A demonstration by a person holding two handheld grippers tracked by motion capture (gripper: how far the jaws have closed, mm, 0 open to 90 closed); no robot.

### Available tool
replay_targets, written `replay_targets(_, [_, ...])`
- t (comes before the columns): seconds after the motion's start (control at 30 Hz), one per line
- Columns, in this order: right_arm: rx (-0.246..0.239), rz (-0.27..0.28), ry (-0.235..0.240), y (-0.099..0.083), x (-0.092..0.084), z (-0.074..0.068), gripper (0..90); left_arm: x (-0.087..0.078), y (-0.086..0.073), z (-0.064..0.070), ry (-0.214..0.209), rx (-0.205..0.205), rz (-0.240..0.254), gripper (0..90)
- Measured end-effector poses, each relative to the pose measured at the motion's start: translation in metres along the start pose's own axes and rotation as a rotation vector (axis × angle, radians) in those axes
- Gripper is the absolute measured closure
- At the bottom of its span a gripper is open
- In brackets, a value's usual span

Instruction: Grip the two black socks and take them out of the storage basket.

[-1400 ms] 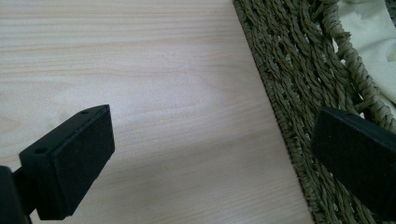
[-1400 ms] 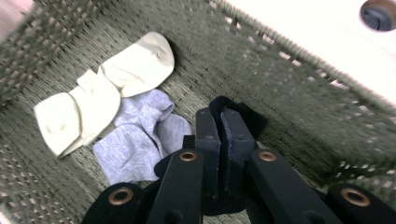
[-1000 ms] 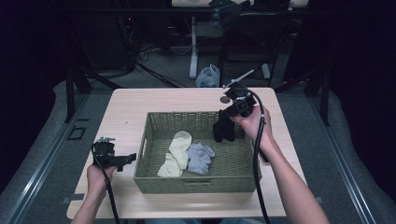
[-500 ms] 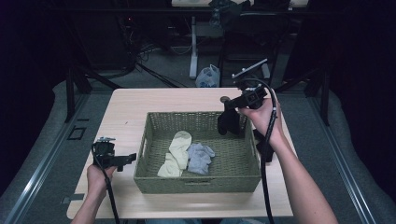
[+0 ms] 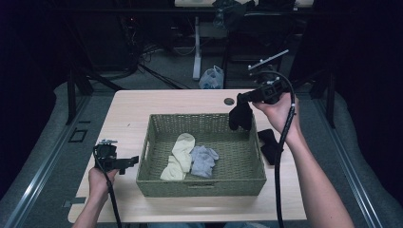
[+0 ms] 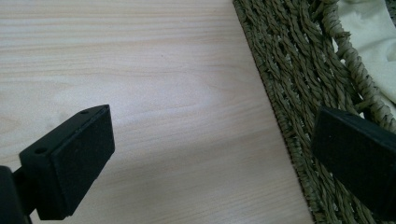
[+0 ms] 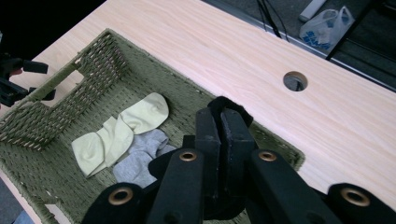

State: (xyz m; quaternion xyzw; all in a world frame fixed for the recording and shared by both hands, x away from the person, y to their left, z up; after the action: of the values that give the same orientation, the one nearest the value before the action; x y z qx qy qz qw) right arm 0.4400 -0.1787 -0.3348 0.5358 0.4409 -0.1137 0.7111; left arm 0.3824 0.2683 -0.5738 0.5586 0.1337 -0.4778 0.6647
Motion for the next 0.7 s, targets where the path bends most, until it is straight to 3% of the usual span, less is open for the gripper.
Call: replay_targets(0.7, [0.088, 0.05, -0.093, -0.02, -0.051, 0.056, 87.1, 0.0, 0.0, 0.0, 0.003, -0.001, -0.001, 0.2])
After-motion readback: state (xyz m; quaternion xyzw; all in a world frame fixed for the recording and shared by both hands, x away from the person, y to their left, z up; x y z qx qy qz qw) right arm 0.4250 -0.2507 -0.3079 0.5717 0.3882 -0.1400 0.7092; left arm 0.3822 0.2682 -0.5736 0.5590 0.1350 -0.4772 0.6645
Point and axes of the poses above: each handheld gripper's, and its own axes: x roughly forward along the jaws, y roughly out of its top, z roughly to its right, the point moved 4 cm from there along x, roughly forward along the jaws, and after that the axes turned 9 degrees about -y, right-handed, at the moved point
